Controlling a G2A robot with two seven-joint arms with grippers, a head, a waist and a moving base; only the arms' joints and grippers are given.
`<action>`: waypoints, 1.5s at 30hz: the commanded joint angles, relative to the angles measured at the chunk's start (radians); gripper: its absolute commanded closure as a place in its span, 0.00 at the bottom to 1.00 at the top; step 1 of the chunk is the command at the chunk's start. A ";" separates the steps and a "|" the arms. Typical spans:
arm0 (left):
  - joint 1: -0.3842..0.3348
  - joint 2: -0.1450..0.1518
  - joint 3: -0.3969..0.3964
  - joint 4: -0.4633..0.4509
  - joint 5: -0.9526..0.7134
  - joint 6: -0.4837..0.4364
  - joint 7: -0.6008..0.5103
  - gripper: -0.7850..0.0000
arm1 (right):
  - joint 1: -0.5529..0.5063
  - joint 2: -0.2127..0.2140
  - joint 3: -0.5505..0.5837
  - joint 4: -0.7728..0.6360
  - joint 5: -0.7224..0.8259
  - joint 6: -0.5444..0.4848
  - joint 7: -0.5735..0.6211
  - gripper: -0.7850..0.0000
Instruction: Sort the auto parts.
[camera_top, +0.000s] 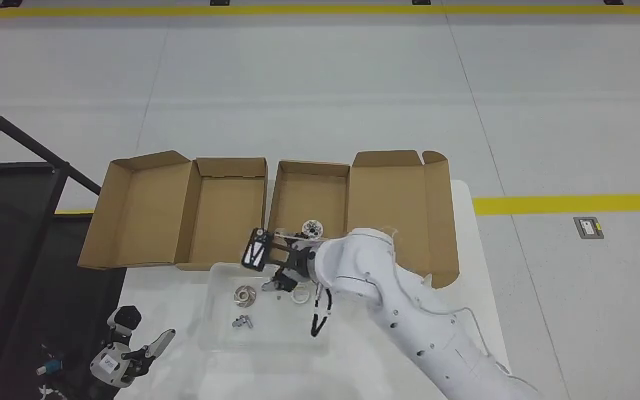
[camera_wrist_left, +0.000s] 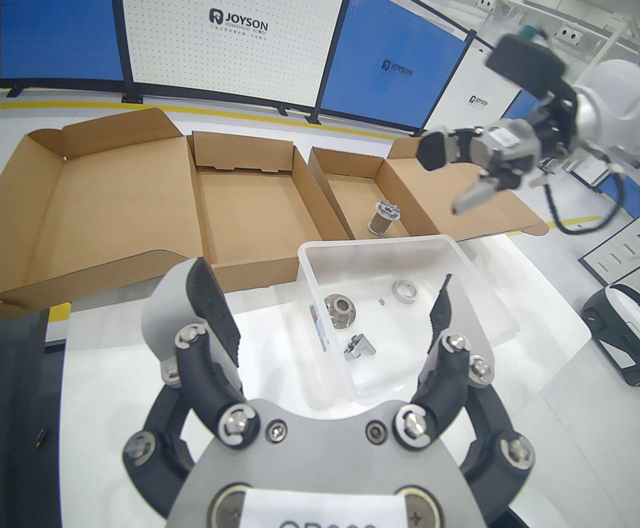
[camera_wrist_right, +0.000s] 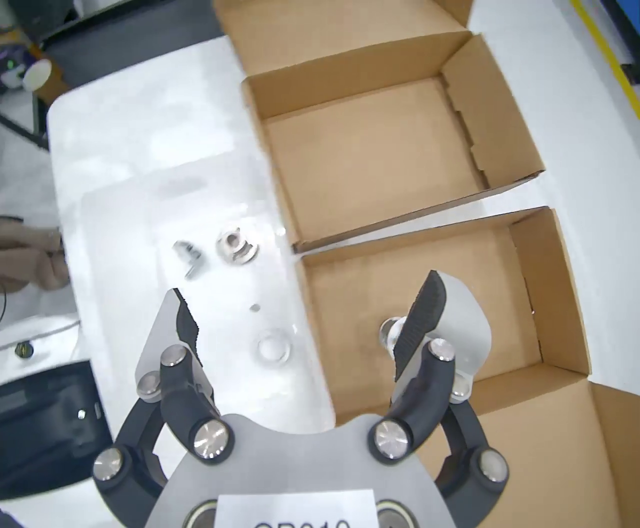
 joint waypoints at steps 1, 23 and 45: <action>0.000 0.000 0.000 0.000 0.000 0.000 0.000 0.00 | -0.085 0.016 0.001 -0.150 0.001 -0.025 0.157 0.00; 0.000 0.000 0.000 0.000 0.000 0.000 0.000 0.00 | -0.029 -0.006 -0.110 0.030 -0.075 0.058 0.100 0.00; 0.000 0.000 0.000 0.000 0.000 0.000 0.000 0.00 | 0.114 -0.090 -0.233 0.329 0.045 0.121 0.179 0.52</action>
